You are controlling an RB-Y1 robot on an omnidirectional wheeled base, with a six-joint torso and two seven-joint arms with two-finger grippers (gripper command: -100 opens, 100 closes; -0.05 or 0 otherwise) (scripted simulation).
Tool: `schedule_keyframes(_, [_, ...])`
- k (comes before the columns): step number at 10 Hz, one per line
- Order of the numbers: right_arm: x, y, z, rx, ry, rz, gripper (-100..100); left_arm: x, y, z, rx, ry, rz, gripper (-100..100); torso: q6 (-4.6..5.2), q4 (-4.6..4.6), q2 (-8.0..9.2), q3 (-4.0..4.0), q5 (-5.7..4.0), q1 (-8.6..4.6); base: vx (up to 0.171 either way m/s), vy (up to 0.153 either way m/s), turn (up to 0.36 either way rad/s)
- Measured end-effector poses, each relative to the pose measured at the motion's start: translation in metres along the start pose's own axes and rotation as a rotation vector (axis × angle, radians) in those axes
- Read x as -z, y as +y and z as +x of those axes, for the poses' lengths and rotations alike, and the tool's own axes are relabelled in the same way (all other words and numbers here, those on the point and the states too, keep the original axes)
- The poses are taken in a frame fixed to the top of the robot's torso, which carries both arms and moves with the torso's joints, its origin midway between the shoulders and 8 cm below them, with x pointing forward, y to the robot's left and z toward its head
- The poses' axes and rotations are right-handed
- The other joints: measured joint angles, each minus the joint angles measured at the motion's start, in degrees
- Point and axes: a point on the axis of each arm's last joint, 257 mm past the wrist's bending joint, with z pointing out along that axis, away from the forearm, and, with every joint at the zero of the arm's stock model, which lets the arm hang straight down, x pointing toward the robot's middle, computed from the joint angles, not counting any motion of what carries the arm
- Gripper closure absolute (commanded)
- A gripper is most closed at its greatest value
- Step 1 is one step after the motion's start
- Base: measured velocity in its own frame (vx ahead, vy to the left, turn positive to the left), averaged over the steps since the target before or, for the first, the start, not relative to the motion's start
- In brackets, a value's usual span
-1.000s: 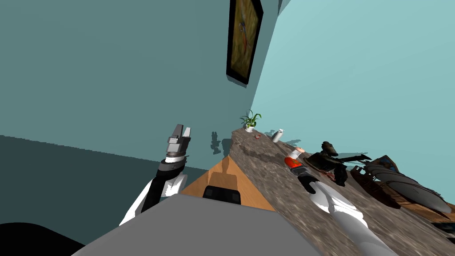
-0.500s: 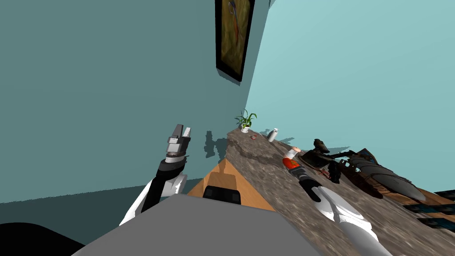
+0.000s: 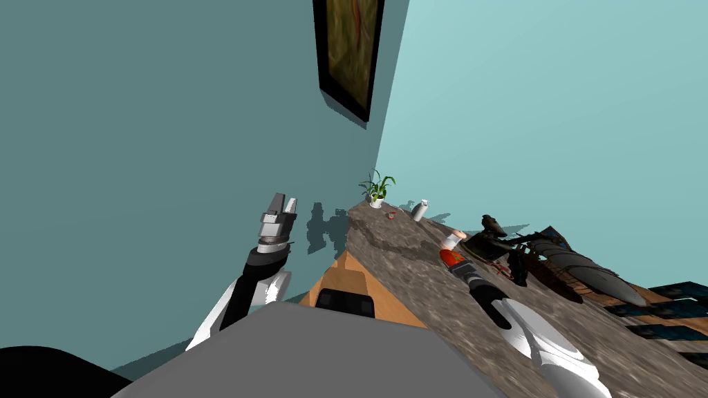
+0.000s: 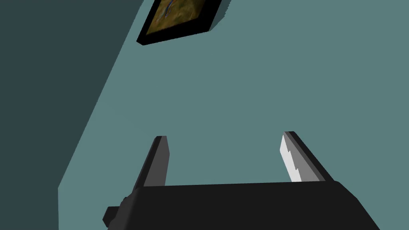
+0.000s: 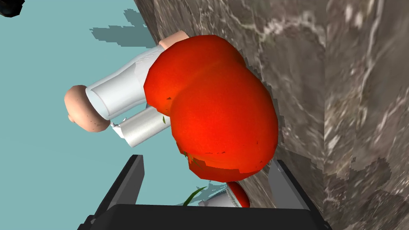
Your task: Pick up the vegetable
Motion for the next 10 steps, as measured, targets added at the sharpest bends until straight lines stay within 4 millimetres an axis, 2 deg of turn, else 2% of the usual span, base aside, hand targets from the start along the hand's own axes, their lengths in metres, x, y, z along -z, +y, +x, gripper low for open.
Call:
schedule_keyframes(1, [0.005,0.003,-0.001,0.012,-0.014,-0.009,-100,0.000,0.000,0.000,0.000,0.000,0.000,0,0.06,0.01,0.02,0.02,0.01,0.01,0.214,0.057,-0.380])
schedule_keyframes(3, [0.015,0.008,-0.004,0.032,-0.041,-0.027,-100,0.000,0.000,0.000,0.000,0.000,0.000,0,-0.04,-0.01,-0.07,-0.04,0.03,0.10,0.107,0.045,-0.057])
schedule_keyframes(4, [0.015,0.009,-0.005,0.033,-0.043,-0.029,100,0.000,0.000,0.000,0.000,0.000,0.000,0,-0.03,0.04,0.21,0.12,0.00,-0.03,0.010,0.009,0.001])
schedule_keyframes(8, [0.015,0.009,-0.005,0.032,-0.043,-0.030,100,0.000,0.000,0.000,0.000,0.000,0.000,0,-0.02,0.13,0.53,0.31,0.00,-0.15,0.002,0.000,-0.001])
schedule_keyframes(9, [0.015,0.009,-0.005,0.032,-0.043,-0.030,0,0.000,0.000,0.000,0.000,0.000,0.000,0,-0.01,0.14,0.54,0.33,0.00,-0.15,0.000,0.000,0.000])
schedule_keyframes(10, [0.015,0.009,-0.005,0.032,-0.043,-0.030,100,0.000,0.000,0.000,0.000,0.000,0.000,0,-0.01,0.15,0.55,0.33,0.00,-0.15,-0.129,-0.017,0.233])
